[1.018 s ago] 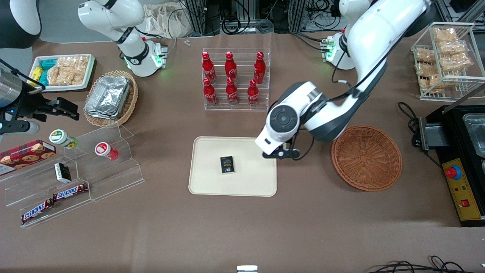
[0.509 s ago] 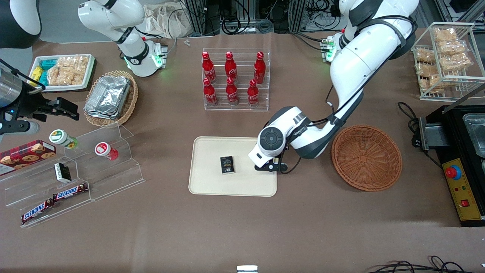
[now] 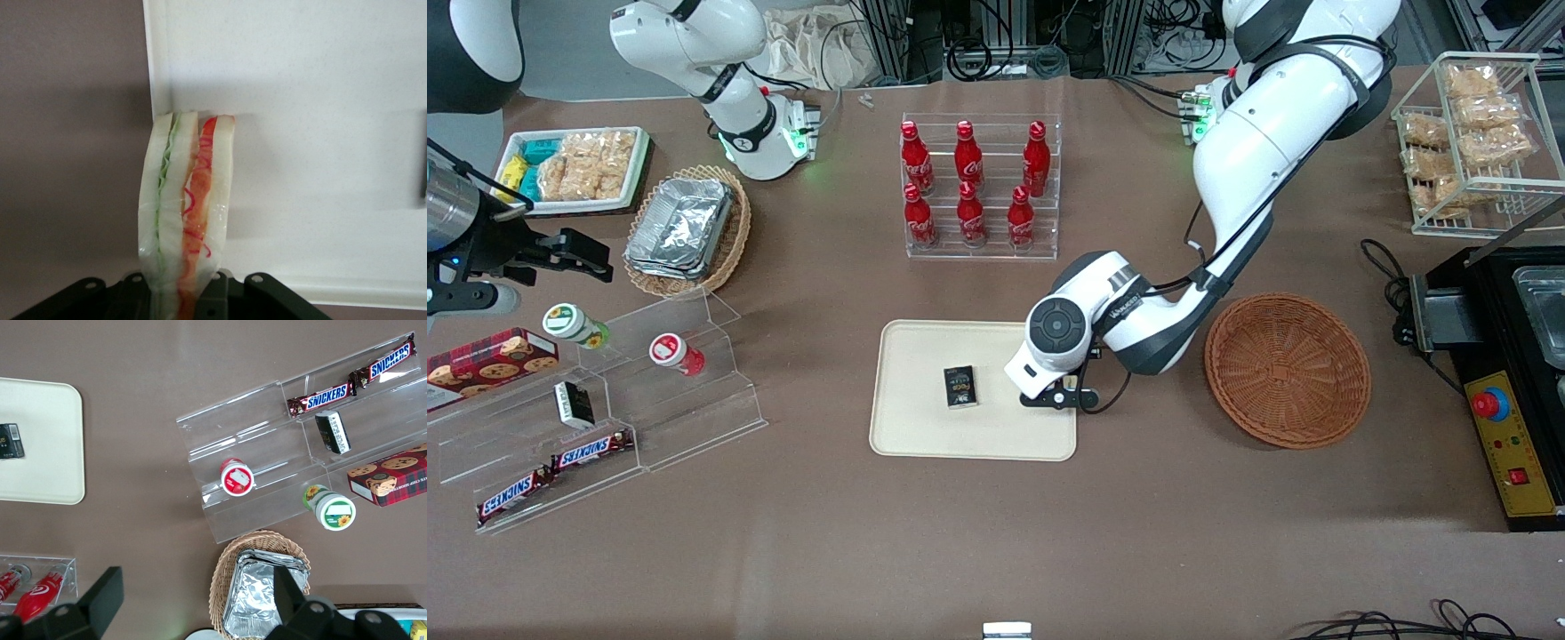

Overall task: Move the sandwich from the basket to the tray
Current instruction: 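Lower the sandwich onto the tray beside the black item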

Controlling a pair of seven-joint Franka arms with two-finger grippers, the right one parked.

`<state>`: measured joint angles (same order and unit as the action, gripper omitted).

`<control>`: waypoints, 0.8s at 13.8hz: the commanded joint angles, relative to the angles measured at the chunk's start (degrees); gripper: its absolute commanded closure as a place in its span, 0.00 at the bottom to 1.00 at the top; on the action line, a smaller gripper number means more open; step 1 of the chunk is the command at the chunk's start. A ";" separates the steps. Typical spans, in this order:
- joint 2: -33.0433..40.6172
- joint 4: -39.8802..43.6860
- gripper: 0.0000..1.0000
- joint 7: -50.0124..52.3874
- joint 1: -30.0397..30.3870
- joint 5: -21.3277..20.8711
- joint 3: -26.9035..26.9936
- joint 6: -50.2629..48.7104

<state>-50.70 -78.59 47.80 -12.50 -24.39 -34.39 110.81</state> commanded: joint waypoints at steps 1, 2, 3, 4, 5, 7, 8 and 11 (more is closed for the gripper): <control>-2.30 4.93 0.92 0.01 -0.86 -0.57 0.38 -0.25; -2.91 5.64 0.92 0.45 -0.86 -0.57 0.38 -0.25; -3.35 6.34 0.90 1.76 -0.95 -0.57 0.29 -0.16; -3.88 6.78 0.88 2.99 -0.95 -0.57 0.29 0.45; -4.06 6.87 0.85 4.05 -1.04 -0.57 0.38 1.24; -4.32 6.87 0.59 5.28 -1.04 -0.57 0.38 2.74; -4.67 6.87 0.34 5.72 -1.04 -0.66 0.38 2.74; -4.32 6.61 0.01 5.73 -1.13 -0.84 0.38 2.22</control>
<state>-54.30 -74.03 52.24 -12.56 -24.39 -34.20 113.69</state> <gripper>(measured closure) 0.533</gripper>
